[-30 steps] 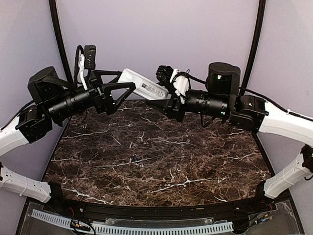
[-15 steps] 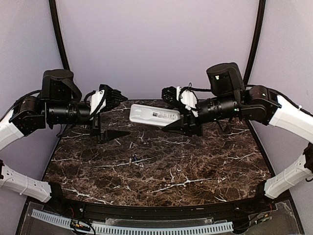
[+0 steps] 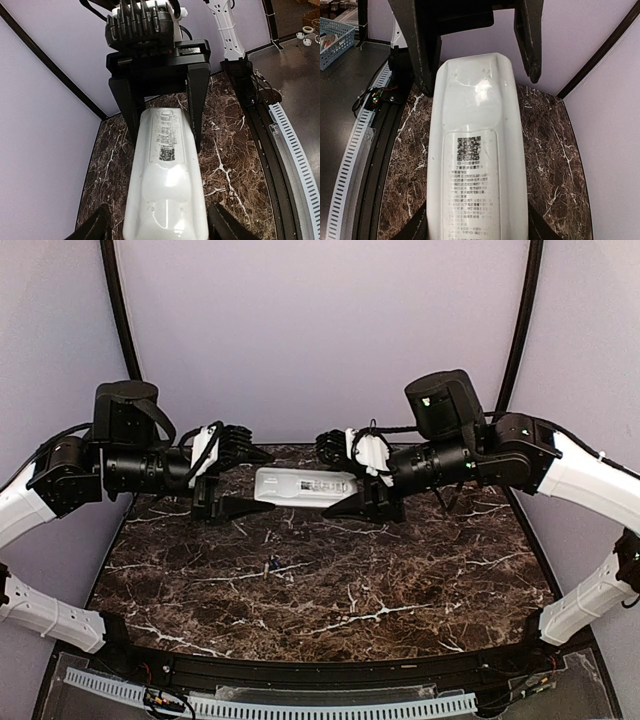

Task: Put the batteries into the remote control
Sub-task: Pass from the left arm to the right, then pass from the right arm to the left

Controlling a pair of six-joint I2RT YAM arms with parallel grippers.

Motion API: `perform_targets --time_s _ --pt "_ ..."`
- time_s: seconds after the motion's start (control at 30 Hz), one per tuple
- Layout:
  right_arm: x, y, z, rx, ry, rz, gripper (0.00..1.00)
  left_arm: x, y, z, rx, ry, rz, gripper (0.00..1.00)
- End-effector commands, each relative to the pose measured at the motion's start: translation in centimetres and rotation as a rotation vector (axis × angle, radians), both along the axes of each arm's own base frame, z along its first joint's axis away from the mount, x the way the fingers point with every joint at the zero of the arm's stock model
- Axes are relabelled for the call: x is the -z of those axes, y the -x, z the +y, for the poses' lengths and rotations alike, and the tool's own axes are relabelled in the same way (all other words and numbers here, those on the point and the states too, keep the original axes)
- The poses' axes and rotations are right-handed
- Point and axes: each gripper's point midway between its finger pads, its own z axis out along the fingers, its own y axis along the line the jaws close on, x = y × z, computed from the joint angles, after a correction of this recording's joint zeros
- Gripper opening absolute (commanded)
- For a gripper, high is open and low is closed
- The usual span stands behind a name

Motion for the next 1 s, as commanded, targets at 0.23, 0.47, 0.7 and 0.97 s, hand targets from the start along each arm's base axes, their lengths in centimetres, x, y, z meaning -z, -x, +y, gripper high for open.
perform_targets --time_s 0.23,0.47,0.7,0.97 --pt "-2.3 0.2 1.0 -0.024 -0.078 -0.056 0.18 0.3 0.0 -0.6 0.008 -0.004 0.039 0.63" --pt "-2.2 0.0 1.2 -0.018 -0.073 -0.059 0.17 0.1 0.2 -0.9 0.021 0.023 0.04 0.33" --pt "-3.4 -1.5 1.0 0.087 -0.127 -0.057 0.62 -0.7 -0.4 -0.9 -0.016 0.086 0.017 0.0" --pt "-8.2 -3.0 -0.9 0.153 -0.381 0.252 0.99 -3.8 -1.6 0.1 -0.117 0.37 -0.081 0.0"
